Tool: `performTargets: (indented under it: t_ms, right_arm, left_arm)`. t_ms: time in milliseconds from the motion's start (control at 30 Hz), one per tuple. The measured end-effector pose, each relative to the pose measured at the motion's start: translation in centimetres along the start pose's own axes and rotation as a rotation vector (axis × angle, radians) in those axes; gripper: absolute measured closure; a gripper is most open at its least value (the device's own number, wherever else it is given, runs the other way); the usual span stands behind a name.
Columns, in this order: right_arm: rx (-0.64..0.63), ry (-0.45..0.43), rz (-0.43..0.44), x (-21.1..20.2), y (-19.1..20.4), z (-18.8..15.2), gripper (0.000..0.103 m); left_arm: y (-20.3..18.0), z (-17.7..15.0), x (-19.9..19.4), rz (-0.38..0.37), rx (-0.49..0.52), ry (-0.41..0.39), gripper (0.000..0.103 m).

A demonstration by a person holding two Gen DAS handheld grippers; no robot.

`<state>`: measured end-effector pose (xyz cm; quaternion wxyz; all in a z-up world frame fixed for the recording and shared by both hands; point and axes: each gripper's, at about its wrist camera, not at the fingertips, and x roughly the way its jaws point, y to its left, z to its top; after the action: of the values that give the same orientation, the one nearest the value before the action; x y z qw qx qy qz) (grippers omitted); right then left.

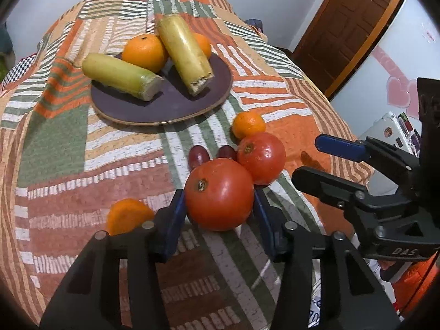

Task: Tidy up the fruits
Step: 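Grasp a red tomato with the left gripper while the right gripper grasps another tomato, then carry both tomatoes to the plate and set them beside the corn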

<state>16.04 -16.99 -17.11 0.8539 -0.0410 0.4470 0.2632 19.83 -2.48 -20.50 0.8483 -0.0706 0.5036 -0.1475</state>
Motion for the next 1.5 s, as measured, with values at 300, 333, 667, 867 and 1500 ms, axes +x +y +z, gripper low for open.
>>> performTargets:
  t_ms: [300, 333, 667, 867, 1500]
  right_arm:
    - [-0.013, 0.032, 0.022, 2.3, 1.1, 0.6, 0.042]
    - [-0.014, 0.040, 0.023, 2.7, 1.2, 0.6, 0.042]
    - [-0.017, 0.066, 0.031, 3.7, 1.2, 0.5, 0.059]
    - [0.011, 0.056, 0.056, 2.9, 0.6, 0.6, 0.059]
    - [0.025, -0.075, 0.023, 2.7, -2.2, 7.5, 0.059]
  left_arm:
    - [2.1, 0.6, -2.9, 0.041, -0.035, -0.073, 0.054]
    - [2.4, 0.8, -3.2, 0.043, -0.040, -0.080, 0.054]
    - [4.1, 2.1, -3.6, 0.074, -0.071, -0.105, 0.054]
    - [4.2, 3.4, -3.2, 0.072, -0.074, -0.112, 0.054]
    - [3.0, 8.6, 0.1, 0.063, -0.035, -0.112, 0.054]
